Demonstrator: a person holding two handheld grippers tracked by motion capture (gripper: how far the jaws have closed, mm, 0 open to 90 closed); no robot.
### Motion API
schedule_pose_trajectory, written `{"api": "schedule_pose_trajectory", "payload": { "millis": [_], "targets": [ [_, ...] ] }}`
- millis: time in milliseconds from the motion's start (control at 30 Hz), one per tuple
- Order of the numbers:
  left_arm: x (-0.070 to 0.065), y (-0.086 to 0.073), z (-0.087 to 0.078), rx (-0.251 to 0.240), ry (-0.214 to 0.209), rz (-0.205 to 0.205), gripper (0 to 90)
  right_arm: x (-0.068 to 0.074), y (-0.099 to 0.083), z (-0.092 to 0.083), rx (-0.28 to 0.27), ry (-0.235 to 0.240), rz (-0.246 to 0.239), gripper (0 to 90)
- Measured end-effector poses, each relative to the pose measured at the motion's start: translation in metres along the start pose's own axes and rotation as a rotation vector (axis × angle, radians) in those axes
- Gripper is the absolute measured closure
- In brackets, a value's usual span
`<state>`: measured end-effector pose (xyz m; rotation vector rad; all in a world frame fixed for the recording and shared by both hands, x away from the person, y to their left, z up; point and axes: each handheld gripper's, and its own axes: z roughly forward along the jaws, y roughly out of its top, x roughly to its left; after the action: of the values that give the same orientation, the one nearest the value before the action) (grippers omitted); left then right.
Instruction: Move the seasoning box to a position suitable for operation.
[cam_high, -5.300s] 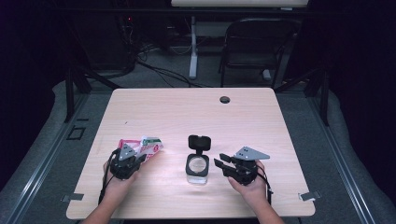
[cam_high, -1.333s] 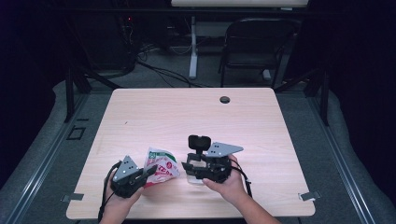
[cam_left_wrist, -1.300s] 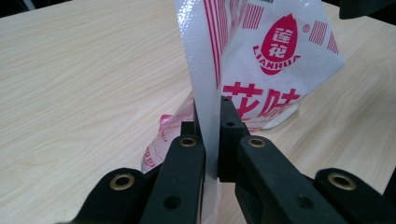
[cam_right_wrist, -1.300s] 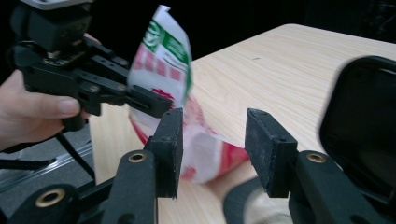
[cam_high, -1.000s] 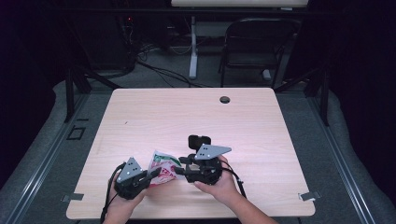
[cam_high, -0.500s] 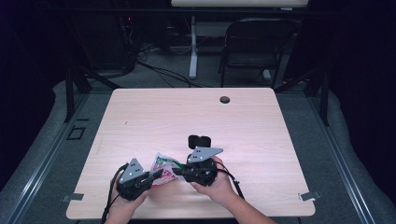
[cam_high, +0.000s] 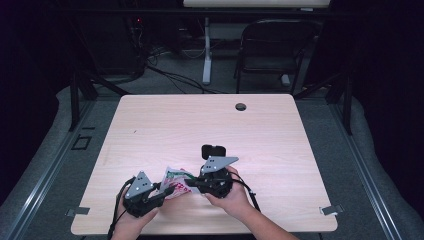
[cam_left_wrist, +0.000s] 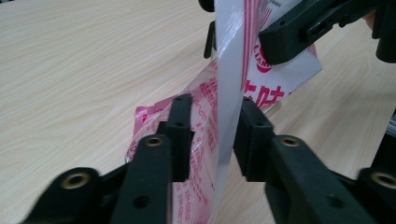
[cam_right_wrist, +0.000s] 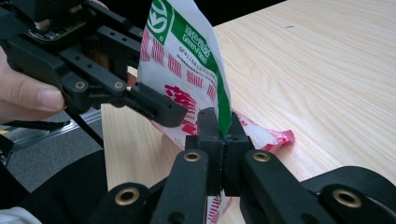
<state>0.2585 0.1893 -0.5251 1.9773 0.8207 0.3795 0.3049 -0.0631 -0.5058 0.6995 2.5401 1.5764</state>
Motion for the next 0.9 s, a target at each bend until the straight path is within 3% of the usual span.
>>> {"api": "schedule_pose_trajectory", "payload": {
  "millis": [100,200,433,567,900],
  "targets": [
    [0.001,-0.004,0.002,0.013,0.026,0.013,57.4,0.0,0.001,0.0,0.001,0.002,-0.004,89.8],
    [0.004,-0.009,0.006,0.041,0.031,-0.001,52.0,-0.001,0.002,0.001,0.002,0.003,-0.005,89.9],
    [0.01,-0.021,0.017,0.106,0.029,-0.009,47.5,-0.001,0.003,0.001,0.002,0.002,-0.009,90.0],
    [0.012,-0.024,0.02,0.1,0.041,0.004,45.0,0.0,0.005,0.002,0.005,-0.001,-0.018,90.0],
    [0.019,-0.028,0.02,0.083,0.041,-0.017,41.0,-0.002,0.017,0.007,-0.006,0.006,-0.02,90.0]
  ]
}}
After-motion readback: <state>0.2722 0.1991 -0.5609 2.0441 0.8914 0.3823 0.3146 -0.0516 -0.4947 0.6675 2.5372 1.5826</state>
